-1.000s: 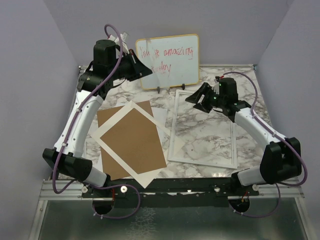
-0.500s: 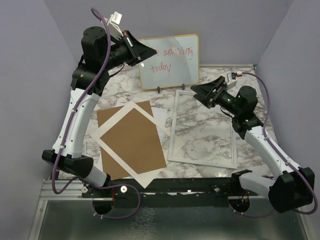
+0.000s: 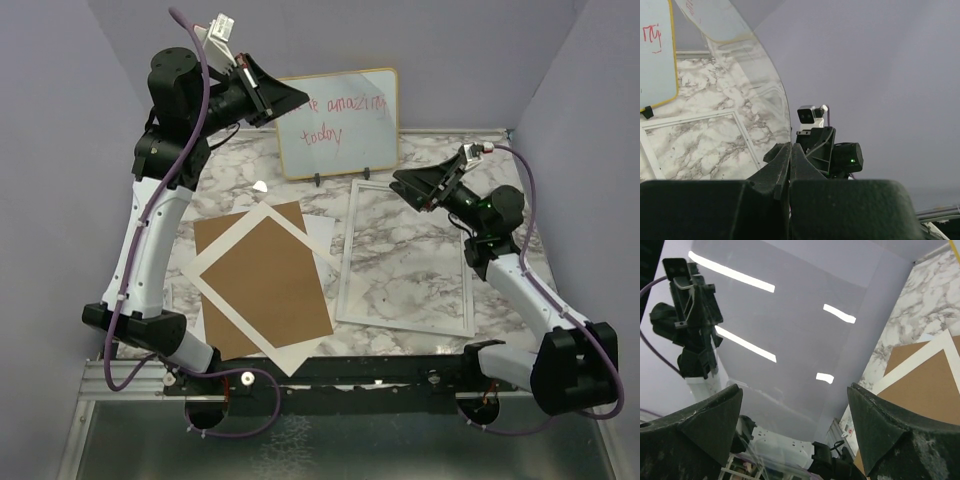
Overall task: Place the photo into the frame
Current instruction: Place the photo frame item in the photo frame.
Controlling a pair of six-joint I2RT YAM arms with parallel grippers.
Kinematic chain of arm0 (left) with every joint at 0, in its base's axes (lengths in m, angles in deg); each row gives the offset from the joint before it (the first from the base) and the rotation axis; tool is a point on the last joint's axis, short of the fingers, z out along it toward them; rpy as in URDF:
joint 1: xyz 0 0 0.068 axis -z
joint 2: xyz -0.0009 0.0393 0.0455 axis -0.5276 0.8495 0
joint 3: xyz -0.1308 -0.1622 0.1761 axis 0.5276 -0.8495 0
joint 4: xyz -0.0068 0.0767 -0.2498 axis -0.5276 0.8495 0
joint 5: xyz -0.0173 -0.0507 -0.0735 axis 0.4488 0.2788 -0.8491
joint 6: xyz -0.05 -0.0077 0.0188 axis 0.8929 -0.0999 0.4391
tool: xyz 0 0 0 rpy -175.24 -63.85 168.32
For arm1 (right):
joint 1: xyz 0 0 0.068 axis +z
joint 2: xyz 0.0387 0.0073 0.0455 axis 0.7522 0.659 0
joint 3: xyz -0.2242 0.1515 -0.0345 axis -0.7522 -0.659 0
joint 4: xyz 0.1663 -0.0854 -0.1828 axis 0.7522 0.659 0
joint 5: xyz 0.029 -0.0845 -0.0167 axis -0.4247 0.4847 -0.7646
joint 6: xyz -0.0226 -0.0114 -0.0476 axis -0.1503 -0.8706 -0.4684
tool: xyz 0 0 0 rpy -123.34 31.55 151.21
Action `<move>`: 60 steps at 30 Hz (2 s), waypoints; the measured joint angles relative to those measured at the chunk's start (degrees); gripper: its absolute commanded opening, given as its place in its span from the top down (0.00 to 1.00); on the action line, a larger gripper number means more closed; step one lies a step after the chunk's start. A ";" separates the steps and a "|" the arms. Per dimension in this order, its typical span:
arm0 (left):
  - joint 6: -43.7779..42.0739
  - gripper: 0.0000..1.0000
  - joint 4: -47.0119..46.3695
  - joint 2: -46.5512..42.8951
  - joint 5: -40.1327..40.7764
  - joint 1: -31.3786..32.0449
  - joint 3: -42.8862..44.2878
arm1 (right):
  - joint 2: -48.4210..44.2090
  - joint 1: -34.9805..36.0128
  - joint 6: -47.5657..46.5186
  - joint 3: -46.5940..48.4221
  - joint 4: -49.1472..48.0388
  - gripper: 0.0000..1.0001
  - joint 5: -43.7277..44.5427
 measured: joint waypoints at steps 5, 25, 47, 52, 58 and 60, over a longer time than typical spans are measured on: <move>0.35 1.00 -1.03 -0.57 -0.81 -0.42 -1.01 | 0.94 -0.96 2.69 0.04 -5.95 0.31 -2.97; -0.57 1.00 -3.26 -3.39 -2.21 -2.51 -14.32 | 8.33 -5.31 14.05 3.30 -22.25 0.31 -11.04; -3.45 1.00 -0.46 -4.72 -7.10 -5.62 -18.32 | 9.33 -6.56 12.46 3.89 -23.80 0.55 -11.74; -2.60 0.94 -1.64 -5.18 -7.54 -5.62 -20.83 | 11.43 -6.56 11.93 6.38 -21.53 0.82 -13.16; -2.21 0.56 -2.71 -6.03 -7.54 -5.66 -25.07 | 11.21 -6.56 3.74 10.64 -7.02 0.99 -14.53; -2.21 0.43 -2.84 -6.19 -7.52 -5.64 -25.81 | 10.62 -6.56 -1.68 11.47 1.46 1.00 -14.49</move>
